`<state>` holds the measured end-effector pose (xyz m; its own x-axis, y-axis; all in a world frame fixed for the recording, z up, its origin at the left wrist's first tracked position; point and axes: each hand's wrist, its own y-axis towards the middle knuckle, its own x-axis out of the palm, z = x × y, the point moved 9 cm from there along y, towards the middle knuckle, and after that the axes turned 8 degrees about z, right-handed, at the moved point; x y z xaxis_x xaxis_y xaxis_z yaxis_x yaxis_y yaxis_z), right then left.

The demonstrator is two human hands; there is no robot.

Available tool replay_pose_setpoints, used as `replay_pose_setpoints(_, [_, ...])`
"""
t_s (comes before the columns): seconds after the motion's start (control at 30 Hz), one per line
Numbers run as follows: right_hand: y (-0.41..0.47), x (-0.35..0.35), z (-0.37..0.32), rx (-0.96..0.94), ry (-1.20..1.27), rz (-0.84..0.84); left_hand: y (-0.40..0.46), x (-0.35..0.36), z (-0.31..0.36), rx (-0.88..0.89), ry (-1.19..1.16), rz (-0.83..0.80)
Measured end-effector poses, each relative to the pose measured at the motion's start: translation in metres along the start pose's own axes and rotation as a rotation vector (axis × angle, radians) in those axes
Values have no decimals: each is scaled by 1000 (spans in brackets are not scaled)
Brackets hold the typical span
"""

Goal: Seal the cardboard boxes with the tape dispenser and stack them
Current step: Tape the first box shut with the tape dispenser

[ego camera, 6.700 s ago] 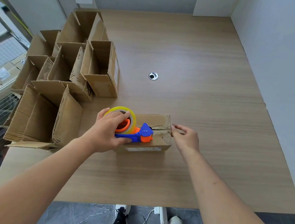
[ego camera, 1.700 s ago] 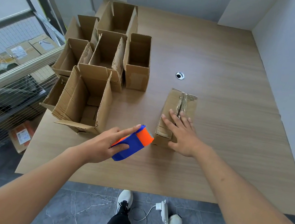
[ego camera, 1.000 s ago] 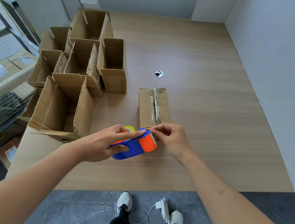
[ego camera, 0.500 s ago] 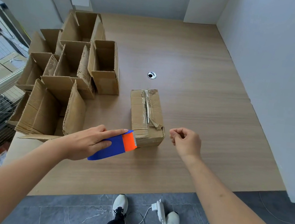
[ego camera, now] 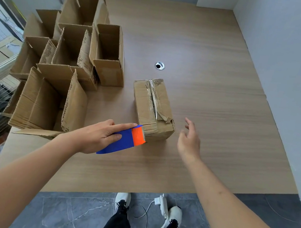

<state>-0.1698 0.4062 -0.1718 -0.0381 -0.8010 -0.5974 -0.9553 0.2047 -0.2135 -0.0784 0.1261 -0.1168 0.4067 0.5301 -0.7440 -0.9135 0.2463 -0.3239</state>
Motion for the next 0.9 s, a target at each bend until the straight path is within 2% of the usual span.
replay_pose_setpoints(0.07, [-8, -4, -37, -315, -192, 85, 5, 3, 4, 3, -24, 6])
replay_pose_setpoints(0.13, [-25, 22, -66, -625, -381, -48, 9, 7, 8, 2, -49, 7])
replay_pose_setpoints(0.2, [-30, 49, -63, -758, -538, -202, 10, 11, 9, -2, -73, 8])
replay_pose_setpoints(0.27, [-26, 57, -54, -781, -641, -227, 7, 13, 7, -10, -105, -4])
replay_pose_setpoints(0.4, [-24, 60, -51, -764, -668, -254, -5, 16, -4, -31, -195, -38])
replay_pose_setpoints(0.57, [-23, 60, -51, -740, -702, -274, -22, 14, -22, -75, -181, -31])
replay_pose_setpoints(0.73, [-24, 60, -53, -731, -721, -289, -1, 24, -26, -130, -82, -40])
replay_pose_setpoints(0.9, [-24, 60, -53, -738, -754, -300, 11, 38, -32, -202, -183, -46])
